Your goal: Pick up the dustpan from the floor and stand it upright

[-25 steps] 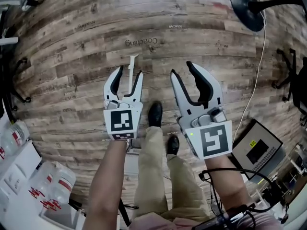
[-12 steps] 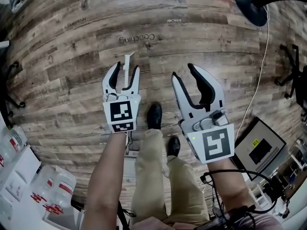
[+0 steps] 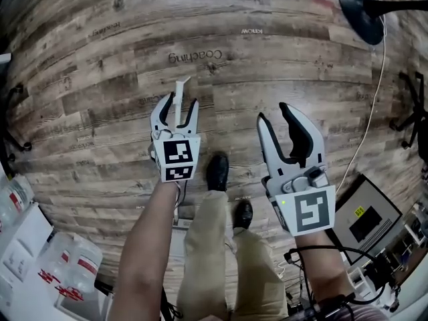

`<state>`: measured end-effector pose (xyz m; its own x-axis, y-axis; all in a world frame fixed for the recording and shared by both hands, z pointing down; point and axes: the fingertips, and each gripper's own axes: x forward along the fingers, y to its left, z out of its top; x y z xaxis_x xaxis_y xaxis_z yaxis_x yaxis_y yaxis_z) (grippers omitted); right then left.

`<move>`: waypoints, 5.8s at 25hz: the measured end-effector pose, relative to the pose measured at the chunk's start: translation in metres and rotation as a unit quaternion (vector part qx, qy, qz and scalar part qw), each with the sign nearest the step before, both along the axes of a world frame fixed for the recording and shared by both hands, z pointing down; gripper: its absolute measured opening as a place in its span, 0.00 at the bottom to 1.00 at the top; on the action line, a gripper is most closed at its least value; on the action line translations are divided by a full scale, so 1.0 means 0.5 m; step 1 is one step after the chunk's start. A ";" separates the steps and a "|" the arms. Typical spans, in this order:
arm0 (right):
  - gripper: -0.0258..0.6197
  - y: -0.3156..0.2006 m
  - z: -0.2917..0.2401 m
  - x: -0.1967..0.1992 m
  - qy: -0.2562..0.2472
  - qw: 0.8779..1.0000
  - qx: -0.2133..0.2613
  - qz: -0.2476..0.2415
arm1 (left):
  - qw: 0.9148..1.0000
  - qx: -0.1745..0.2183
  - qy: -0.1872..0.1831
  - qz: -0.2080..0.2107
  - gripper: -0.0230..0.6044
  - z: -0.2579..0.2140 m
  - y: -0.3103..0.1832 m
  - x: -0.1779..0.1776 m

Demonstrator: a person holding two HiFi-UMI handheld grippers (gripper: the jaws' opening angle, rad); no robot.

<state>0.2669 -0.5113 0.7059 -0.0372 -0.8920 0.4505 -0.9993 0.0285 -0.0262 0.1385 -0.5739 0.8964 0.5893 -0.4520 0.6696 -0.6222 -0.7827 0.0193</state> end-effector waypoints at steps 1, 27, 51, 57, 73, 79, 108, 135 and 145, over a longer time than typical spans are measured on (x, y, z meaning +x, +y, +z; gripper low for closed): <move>0.27 0.004 0.007 0.000 0.000 1.000 -0.004 -0.002 | 1.000 -0.001 -0.004 0.001 0.40 0.012 0.000 -0.001; 0.27 0.073 0.124 0.116 0.032 0.998 -0.047 0.023 | 0.994 -0.070 -0.075 -0.037 0.40 0.252 -0.047 -0.004; 0.27 0.141 0.151 0.155 0.048 0.996 -0.061 0.043 | 0.983 -0.107 -0.139 -0.058 0.32 0.345 -0.043 -0.038; 0.27 0.171 0.169 0.169 0.056 0.994 -0.074 0.052 | 0.978 -0.114 -0.164 -0.065 0.23 0.372 -0.052 -0.043; 0.27 0.165 0.029 0.086 0.034 0.998 -0.042 0.019 | 0.989 -0.078 -0.092 -0.091 0.21 0.147 -0.009 -0.064; 0.26 0.146 -0.089 0.051 0.029 1.000 0.001 -0.013 | 0.993 -0.035 -0.067 -0.095 0.21 -0.007 0.025 -0.101; 0.23 0.482 -0.617 -0.041 0.052 0.984 0.148 -0.091 | 0.985 0.125 0.041 -0.112 0.21 -0.659 0.495 -0.320; 0.23 0.729 -0.831 -0.361 0.059 0.967 0.177 -0.172 | 0.971 0.173 0.091 -0.137 0.21 -0.912 0.873 -0.577; 0.23 0.864 -0.919 -0.479 0.072 0.959 0.199 -0.188 | 0.961 0.181 0.088 -0.189 0.21 -0.958 1.053 -0.739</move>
<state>0.0276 -0.0794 0.2462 -0.3539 -0.9297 0.1015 -0.9085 0.3676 0.1988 -0.2309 -0.0474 0.4173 0.4272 -0.8403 0.3337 -0.8753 -0.4768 -0.0801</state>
